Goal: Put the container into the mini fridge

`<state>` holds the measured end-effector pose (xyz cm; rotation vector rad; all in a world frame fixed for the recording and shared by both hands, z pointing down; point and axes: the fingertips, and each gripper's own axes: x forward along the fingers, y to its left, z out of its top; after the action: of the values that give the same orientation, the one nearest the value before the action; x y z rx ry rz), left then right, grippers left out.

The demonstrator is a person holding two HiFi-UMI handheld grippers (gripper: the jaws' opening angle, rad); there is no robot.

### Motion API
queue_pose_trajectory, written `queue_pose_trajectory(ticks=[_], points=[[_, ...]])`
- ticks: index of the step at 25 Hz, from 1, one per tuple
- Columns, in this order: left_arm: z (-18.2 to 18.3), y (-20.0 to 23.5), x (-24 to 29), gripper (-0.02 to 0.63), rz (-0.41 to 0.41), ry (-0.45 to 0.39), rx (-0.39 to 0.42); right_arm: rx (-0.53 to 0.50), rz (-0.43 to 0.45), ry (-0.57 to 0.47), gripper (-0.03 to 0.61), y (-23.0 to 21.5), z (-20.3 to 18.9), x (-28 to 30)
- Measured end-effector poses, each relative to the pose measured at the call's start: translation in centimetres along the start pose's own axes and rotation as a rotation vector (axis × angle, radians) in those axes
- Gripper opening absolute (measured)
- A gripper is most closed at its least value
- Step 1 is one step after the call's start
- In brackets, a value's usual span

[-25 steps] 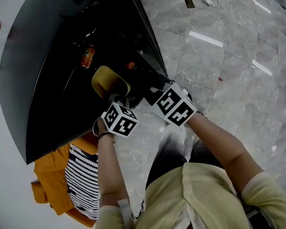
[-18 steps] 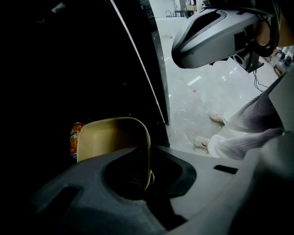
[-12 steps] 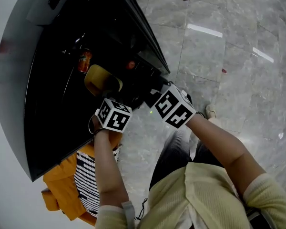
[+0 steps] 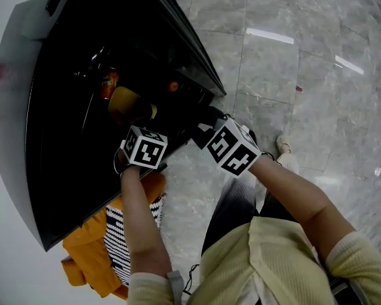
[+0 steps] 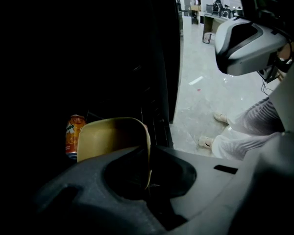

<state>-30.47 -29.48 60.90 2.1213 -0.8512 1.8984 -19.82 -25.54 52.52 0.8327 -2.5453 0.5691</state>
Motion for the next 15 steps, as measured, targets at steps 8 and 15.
queue_pose_trajectory(ticks=[8, 15], points=[[-0.2, 0.2, 0.5, 0.029, 0.018, -0.022, -0.033, 0.014, -0.004, 0.014, 0.029, 0.1, -1.0, -0.4], [-0.4, 0.2, 0.9, 0.029, 0.027, -0.048, -0.061, 0.014, -0.001, 0.02, 0.029, 0.3, -1.2, -0.6]])
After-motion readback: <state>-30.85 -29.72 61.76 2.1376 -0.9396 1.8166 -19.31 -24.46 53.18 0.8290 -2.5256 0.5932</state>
